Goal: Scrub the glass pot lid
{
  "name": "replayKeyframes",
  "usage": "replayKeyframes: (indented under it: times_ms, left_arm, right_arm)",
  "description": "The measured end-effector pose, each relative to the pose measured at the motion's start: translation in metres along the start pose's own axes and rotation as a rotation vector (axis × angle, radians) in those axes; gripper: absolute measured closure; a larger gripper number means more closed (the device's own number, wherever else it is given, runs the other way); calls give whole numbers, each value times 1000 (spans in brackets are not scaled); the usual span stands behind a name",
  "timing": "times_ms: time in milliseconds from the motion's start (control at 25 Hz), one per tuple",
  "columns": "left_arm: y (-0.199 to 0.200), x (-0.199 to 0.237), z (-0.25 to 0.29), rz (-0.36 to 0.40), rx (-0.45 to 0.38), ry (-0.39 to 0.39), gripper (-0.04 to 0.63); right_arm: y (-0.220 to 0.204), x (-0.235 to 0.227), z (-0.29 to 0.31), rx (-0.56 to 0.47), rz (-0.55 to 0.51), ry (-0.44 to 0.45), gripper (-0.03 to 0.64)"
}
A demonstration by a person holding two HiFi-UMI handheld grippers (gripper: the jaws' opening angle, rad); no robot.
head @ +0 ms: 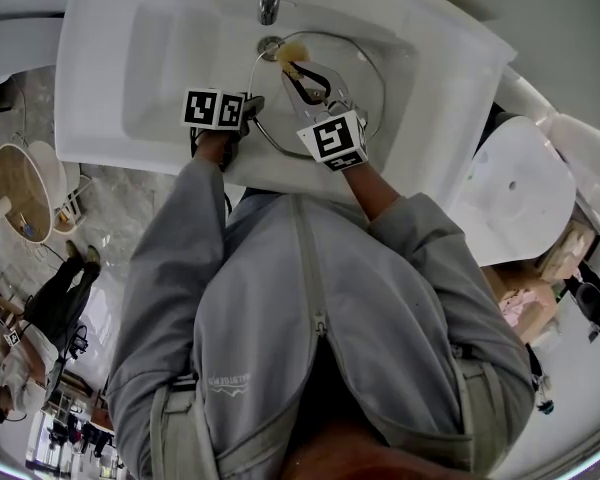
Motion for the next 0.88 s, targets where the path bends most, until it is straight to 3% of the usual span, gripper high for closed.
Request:
replayKeyframes:
  times_ms: [240, 480, 880]
  left_arm:
    - [0, -12, -23, 106, -179, 55, 486]
    - [-7, -30, -41, 130, -367, 50, 482]
    - [-15, -61, -55, 223, -536, 0, 477]
  right_arm:
    - [1, -1, 2, 4, -23, 8, 565]
    - [4, 2, 5, 10, -60, 25, 565]
    - [6, 3, 15, 44, -180, 41, 565]
Point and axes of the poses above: the fingertips, and each gripper's own axes: z forward along the fingers, x to its left, y out of its top, the point moved 10 cm from there along -z, backward along the fingers, and after that the axes turned 5 degrees about -y, right-handed, at the moved point
